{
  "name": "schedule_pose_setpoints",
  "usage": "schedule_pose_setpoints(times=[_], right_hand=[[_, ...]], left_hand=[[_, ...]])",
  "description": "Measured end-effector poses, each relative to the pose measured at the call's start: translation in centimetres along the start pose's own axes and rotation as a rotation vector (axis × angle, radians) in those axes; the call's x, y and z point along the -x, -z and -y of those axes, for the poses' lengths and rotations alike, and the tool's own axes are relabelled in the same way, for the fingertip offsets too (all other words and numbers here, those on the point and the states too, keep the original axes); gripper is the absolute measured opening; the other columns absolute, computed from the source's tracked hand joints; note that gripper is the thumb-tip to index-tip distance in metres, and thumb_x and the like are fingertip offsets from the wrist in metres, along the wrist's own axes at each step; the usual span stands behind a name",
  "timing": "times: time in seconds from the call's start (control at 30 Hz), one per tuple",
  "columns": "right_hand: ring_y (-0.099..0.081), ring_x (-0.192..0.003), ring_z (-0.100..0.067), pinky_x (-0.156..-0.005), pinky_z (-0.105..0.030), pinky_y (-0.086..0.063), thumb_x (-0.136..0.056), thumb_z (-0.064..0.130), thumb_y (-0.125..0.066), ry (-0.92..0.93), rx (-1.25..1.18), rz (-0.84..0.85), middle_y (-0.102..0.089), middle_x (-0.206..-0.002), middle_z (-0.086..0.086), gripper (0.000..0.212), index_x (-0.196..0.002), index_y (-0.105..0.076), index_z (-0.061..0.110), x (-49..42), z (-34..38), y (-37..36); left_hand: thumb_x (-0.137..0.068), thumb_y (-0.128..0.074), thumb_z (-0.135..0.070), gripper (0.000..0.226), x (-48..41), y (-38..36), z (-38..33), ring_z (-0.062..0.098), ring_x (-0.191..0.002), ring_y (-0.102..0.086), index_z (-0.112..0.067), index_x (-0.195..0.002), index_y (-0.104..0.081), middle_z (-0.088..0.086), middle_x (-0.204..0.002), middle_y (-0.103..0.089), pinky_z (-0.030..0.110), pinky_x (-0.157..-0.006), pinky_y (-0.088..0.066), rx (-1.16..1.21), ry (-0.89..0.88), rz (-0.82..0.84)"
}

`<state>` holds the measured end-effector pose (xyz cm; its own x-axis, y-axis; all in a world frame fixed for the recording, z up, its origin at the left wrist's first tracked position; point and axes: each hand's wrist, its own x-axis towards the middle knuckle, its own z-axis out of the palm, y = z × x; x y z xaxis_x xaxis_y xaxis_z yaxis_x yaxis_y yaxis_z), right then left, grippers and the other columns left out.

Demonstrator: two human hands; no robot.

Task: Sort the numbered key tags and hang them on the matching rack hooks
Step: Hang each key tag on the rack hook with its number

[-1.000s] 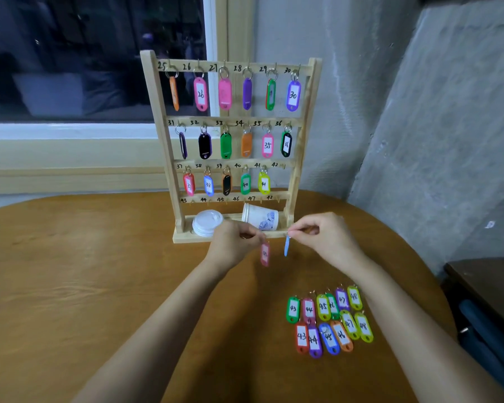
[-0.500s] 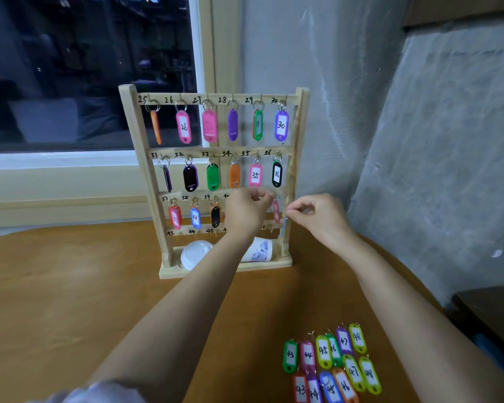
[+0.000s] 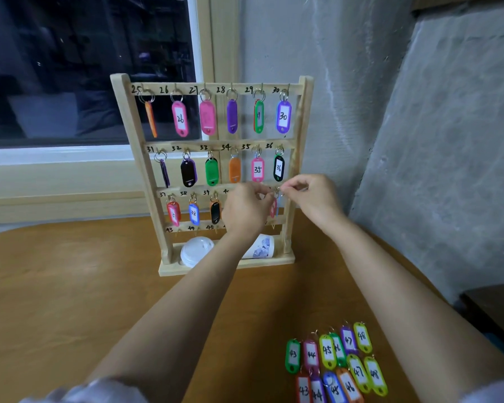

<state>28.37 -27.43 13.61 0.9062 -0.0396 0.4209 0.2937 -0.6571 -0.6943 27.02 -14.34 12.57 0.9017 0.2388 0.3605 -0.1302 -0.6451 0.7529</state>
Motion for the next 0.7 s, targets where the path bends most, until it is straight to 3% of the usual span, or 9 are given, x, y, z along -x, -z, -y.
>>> schedule_pose_setpoints(times=[0.17, 0.27, 0.37, 0.47, 0.53, 0.6, 0.7], right_hand=[[-0.062, -0.080, -0.010, -0.069, -0.027, -0.050, -0.086, 0.032, -0.067, -0.090, 0.057, -0.054, -0.066, -0.081, 0.010, 0.012, -0.087, -0.074, 0.023, -0.5, -0.2, -0.9], [-0.062, -0.080, -0.009, -0.063, -0.023, -0.041, -0.086, 0.031, -0.067, -0.070, 0.130, -0.032, -0.064, -0.079, 0.012, 0.008, -0.086, -0.073, 0.026, 0.0, -0.4, -1.1], [-0.059, -0.079, -0.005, -0.063, -0.021, -0.040, -0.084, 0.027, -0.070, -0.037, 0.100, 0.005, -0.067, -0.087, 0.011, 0.016, -0.099, -0.071, 0.024, 1.9, -1.1, -0.9], [-0.051, -0.064, 0.003, -0.062, -0.021, -0.040, -0.082, 0.023, -0.072, -0.043, 0.080, 0.087, -0.069, -0.089, 0.010, 0.019, -0.100, -0.071, 0.024, 5.4, -2.4, -0.7], [-0.048, -0.056, 0.005, -0.057, -0.013, -0.036, -0.082, 0.021, -0.072, -0.041, 0.094, 0.153, -0.067, -0.086, 0.012, 0.018, -0.099, -0.072, 0.023, 8.2, -3.5, -0.7], [-0.049, -0.056, 0.005, -0.054, -0.009, -0.035, -0.082, 0.019, -0.071, -0.056, 0.100, 0.198, -0.065, -0.082, 0.014, 0.016, -0.098, -0.073, 0.023, 11.0, -4.5, -0.6], [-0.049, -0.061, 0.001, -0.060, -0.015, -0.038, -0.083, 0.020, -0.071, -0.109, 0.083, 0.248, -0.064, -0.077, 0.018, 0.014, -0.094, -0.072, 0.028, 14.4, -5.6, 0.1]], left_hand=[[-0.087, -0.063, -0.029, 0.010, 0.5, 0.5, 0.3, 0.004, -0.054, -0.048, -0.027, -0.082, -0.071, -0.014, -0.054, -0.049, 0.022, -0.046, -0.028, -0.017, -0.057, 0.027], [-0.085, -0.064, -0.031, 0.008, 1.0, 0.8, 1.0, 0.008, -0.058, -0.053, -0.028, -0.086, -0.072, -0.013, -0.057, -0.052, 0.022, -0.049, -0.035, -0.015, -0.068, 0.043], [-0.084, -0.066, -0.029, 0.009, 2.4, 1.0, 2.8, 0.009, -0.060, -0.055, -0.025, -0.088, -0.072, -0.013, -0.057, -0.053, 0.024, -0.053, -0.038, 0.008, -0.063, 0.096], [-0.084, -0.067, -0.023, 0.009, 4.6, 0.9, 5.7, 0.009, -0.068, -0.058, -0.019, -0.089, -0.073, -0.007, -0.071, -0.064, 0.024, -0.061, -0.044, 0.007, -0.058, 0.195], [-0.084, -0.068, -0.022, 0.011, 6.4, 0.7, 7.5, 0.011, -0.073, -0.060, -0.017, -0.091, -0.074, -0.001, -0.082, -0.070, 0.028, -0.068, -0.051, -0.005, -0.045, 0.286], [-0.085, -0.068, -0.022, 0.012, 8.3, 0.5, 8.9, 0.009, -0.076, -0.062, -0.018, -0.094, -0.074, -0.001, -0.088, -0.072, 0.029, -0.073, -0.054, -0.031, -0.064, 0.406], [-0.085, -0.068, -0.024, 0.014, 10.9, 0.2, 9.7, 0.007, -0.082, -0.062, -0.020, -0.097, -0.073, -0.003, -0.095, -0.071, 0.025, -0.079, -0.052, -0.088, -0.104, 0.564]])
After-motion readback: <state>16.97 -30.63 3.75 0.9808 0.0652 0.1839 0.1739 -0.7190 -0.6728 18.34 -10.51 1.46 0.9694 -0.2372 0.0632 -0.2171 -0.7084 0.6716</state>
